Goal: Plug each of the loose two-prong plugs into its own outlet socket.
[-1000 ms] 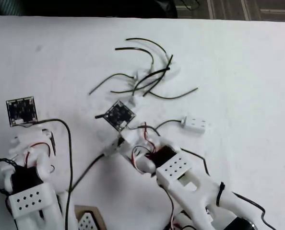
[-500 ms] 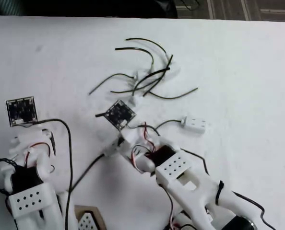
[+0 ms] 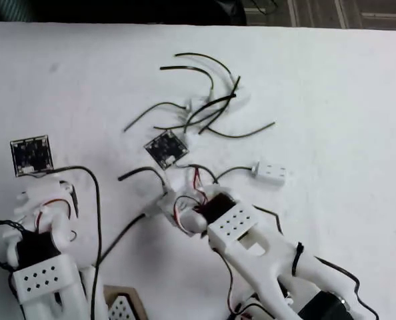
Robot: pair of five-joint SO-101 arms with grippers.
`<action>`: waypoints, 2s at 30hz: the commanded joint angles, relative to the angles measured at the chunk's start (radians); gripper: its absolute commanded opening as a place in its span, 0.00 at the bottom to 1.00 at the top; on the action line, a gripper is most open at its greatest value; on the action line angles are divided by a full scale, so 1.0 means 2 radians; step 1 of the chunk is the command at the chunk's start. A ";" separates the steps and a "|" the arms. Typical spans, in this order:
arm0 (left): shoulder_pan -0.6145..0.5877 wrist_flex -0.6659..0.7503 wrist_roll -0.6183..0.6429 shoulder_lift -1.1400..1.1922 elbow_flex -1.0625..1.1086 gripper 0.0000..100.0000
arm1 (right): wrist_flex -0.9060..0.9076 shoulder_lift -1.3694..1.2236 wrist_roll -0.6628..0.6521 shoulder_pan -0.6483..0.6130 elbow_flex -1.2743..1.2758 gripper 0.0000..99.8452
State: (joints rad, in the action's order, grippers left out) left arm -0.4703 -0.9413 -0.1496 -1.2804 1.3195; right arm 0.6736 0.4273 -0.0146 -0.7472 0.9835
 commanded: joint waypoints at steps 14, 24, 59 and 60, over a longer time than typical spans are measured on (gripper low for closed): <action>-0.004 0.010 -0.004 -0.005 -0.002 0.08 | 0.060 -0.014 0.031 0.013 -0.036 0.02; -0.004 0.010 -0.004 -0.005 -0.002 0.08 | 0.056 -0.054 0.029 0.000 -0.054 0.02; -0.004 0.010 -0.004 -0.005 -0.002 0.08 | 0.002 -0.138 0.021 -0.007 -0.132 0.02; -0.004 0.010 -0.004 -0.005 -0.002 0.08 | -0.003 -0.141 0.013 -0.001 -0.132 0.02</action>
State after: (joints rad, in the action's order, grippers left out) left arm -0.4703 -0.9413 -0.1496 -1.2804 1.3195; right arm 0.7089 0.1527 0.0422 -0.7733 0.7595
